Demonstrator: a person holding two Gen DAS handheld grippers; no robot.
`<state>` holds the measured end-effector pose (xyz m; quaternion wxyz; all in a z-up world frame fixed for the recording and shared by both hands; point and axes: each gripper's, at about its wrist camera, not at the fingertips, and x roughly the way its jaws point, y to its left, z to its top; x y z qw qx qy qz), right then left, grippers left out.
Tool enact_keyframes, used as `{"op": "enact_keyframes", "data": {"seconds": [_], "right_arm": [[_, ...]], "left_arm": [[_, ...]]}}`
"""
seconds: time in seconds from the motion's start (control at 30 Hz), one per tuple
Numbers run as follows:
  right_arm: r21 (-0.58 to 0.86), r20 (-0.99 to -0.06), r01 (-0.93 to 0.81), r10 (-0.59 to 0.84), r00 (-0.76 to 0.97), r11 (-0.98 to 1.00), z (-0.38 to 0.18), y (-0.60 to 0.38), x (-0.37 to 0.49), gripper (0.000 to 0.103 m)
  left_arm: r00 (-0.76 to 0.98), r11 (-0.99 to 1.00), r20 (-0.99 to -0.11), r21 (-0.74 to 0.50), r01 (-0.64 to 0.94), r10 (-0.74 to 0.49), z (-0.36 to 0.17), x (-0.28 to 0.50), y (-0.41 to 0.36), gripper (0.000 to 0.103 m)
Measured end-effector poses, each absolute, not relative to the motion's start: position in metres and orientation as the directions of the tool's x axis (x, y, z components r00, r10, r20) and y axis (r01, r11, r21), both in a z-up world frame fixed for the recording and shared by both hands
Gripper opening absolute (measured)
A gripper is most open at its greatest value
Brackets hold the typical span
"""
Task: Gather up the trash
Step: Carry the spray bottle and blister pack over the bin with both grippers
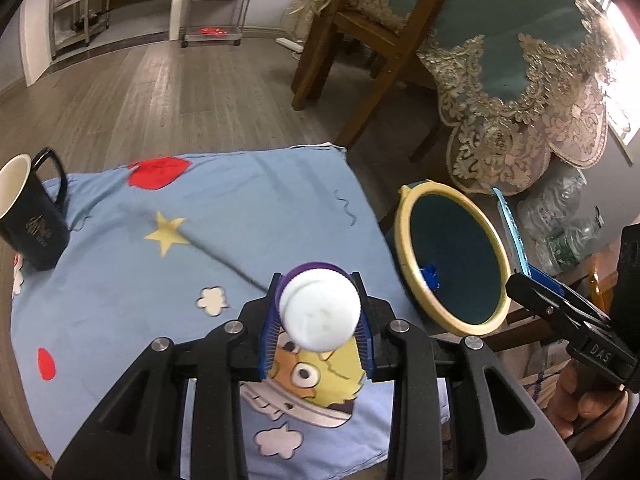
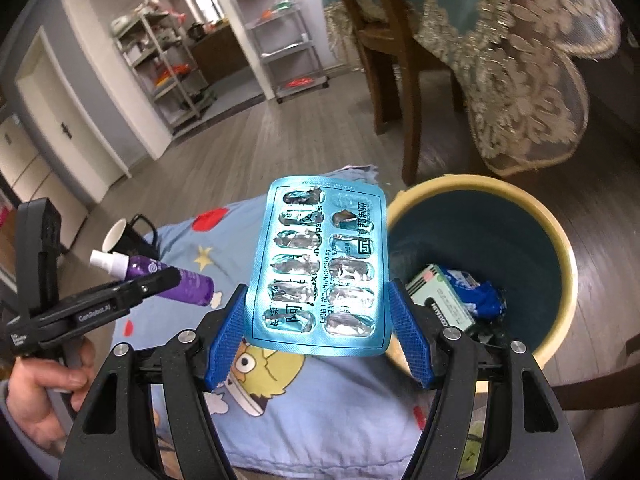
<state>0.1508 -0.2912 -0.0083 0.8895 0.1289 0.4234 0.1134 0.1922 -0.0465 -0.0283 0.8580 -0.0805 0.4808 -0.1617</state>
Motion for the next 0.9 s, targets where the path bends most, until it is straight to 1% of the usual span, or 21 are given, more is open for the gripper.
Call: {"op": "enact_keyframes", "data": {"seconds": [0.23,0.47,0.7,0.9], "right_arm": [[0.34,-0.721,-0.017,0.272,0.637,0.94,-0.01,-0.318,0.149,0.07],[0.355,-0.73,0.099,0.209,0.651,0.929,-0.016,-0.35,0.146,0.07],[0.368,-0.735,0.206,0.148,0.661,0.907,-0.022,-0.371,0.143,0.07],[0.391,-0.736,0.293,0.106,0.668,0.872,-0.027,-0.393,0.141,0.07]], "left_arm": [[0.465,0.923,-0.801,-0.287,0.255,-0.377,-0.028,0.201,-0.088,0.031],[0.449,0.91,-0.799,-0.283,0.304,-0.399,-0.028,0.21,-0.132,0.031],[0.425,0.885,-0.791,-0.305,0.351,-0.441,-0.03,0.221,-0.175,0.031],[0.381,0.868,-0.798,-0.331,0.371,-0.467,-0.045,0.229,-0.206,0.032]]}}
